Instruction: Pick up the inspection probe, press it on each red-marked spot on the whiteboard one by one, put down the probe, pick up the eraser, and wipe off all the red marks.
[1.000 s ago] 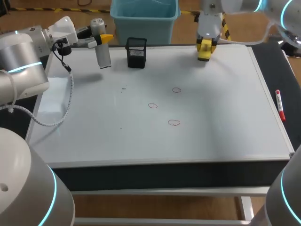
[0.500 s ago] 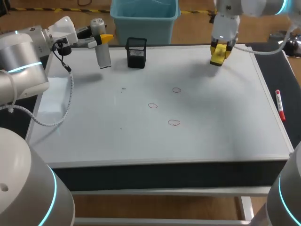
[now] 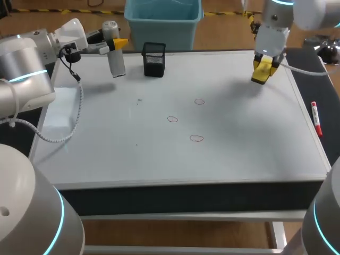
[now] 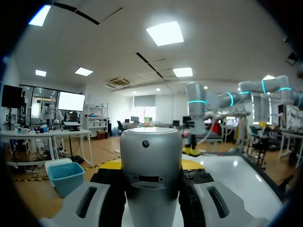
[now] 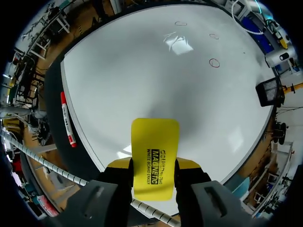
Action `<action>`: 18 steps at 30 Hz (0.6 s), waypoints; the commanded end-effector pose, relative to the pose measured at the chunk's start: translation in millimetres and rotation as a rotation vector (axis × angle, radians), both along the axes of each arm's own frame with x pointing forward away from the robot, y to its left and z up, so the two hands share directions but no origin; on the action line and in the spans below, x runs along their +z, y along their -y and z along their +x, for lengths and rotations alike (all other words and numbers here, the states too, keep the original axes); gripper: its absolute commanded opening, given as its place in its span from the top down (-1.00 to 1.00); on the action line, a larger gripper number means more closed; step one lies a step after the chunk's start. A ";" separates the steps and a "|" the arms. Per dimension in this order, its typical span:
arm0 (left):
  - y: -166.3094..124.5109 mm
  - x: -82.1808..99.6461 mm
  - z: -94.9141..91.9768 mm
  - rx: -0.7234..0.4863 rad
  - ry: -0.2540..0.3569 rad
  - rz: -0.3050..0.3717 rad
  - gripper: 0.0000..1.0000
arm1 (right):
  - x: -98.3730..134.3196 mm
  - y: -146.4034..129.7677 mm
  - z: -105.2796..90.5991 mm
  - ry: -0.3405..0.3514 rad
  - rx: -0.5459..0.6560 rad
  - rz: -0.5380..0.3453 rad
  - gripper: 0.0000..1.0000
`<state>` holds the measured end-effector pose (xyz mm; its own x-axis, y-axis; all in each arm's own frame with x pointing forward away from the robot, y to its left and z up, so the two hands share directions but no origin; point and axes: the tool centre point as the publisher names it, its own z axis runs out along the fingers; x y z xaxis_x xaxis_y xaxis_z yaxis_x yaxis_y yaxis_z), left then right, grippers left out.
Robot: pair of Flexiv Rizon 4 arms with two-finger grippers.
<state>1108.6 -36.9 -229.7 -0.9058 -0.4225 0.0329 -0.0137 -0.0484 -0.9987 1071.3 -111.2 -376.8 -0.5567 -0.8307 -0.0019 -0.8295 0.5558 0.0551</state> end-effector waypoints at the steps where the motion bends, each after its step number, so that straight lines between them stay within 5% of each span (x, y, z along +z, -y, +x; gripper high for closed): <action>1: 0.4 0.1 0.2 0.002 0.002 -0.001 1.00 | 2.7 5.1 -12.5 0.061 -0.006 -0.037 1.00; 18: 0.4 0.1 0.2 0.002 0.002 -0.001 1.00 | 5.5 5.5 -14.3 0.055 -0.027 -0.013 1.00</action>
